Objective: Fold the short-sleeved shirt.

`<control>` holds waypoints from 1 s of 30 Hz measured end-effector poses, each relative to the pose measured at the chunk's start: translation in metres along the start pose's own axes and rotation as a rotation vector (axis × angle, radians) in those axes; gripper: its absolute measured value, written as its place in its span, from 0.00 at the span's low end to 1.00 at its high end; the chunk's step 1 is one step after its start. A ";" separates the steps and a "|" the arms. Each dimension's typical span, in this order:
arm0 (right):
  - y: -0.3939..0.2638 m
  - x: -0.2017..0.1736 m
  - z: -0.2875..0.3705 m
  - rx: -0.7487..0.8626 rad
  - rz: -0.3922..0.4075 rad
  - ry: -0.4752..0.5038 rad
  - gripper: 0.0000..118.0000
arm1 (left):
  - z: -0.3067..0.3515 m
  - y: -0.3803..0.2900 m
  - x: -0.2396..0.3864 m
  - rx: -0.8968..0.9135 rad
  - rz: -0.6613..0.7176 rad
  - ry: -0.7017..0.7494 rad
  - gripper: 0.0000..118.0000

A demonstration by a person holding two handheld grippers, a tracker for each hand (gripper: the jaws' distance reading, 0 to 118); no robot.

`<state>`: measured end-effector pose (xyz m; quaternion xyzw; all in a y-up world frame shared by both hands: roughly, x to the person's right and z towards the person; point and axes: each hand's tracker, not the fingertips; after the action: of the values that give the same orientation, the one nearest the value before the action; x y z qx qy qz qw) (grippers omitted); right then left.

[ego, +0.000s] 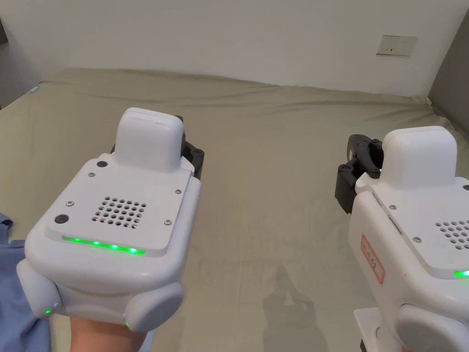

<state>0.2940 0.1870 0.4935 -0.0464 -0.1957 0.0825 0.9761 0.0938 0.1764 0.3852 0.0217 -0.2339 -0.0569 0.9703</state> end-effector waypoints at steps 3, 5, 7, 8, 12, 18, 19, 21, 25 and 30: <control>0.000 -0.004 -0.003 -0.002 -0.006 0.013 0.01 | 0.001 -0.001 -0.006 -0.005 -0.003 0.013 0.00; 0.000 -0.007 -0.006 0.000 -0.010 0.035 0.01 | 0.004 -0.001 -0.014 -0.013 -0.012 0.037 0.00; 0.002 -0.016 -0.011 0.004 -0.023 0.074 0.01 | 0.009 -0.002 -0.025 -0.025 -0.023 0.068 0.00; 0.002 -0.020 -0.015 0.011 -0.029 0.113 0.01 | 0.013 -0.002 -0.033 -0.025 -0.032 0.092 0.00; 0.004 -0.054 -0.023 0.033 -0.019 0.220 0.01 | 0.032 -0.001 -0.068 -0.030 -0.038 0.225 0.00; 0.010 -0.115 -0.030 0.054 0.003 0.399 0.01 | 0.071 -0.005 -0.126 -0.069 -0.063 0.436 0.00; 0.011 -0.125 -0.031 0.057 0.004 0.427 0.01 | 0.078 -0.006 -0.135 -0.076 -0.062 0.469 0.00; 0.013 -0.146 -0.031 0.065 0.008 0.489 0.01 | 0.094 -0.008 -0.151 -0.087 -0.070 0.536 0.00; 0.018 -0.182 -0.030 0.059 -0.021 0.588 0.01 | 0.118 -0.012 -0.171 -0.102 -0.098 0.655 0.00; 0.024 -0.219 -0.026 0.071 0.002 0.672 0.01 | 0.139 -0.014 -0.189 -0.114 -0.072 0.709 0.00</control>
<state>0.1017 0.1698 0.3847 -0.0373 0.1402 0.0702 0.9869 -0.1387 0.1830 0.4228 -0.0059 0.1219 -0.0931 0.9881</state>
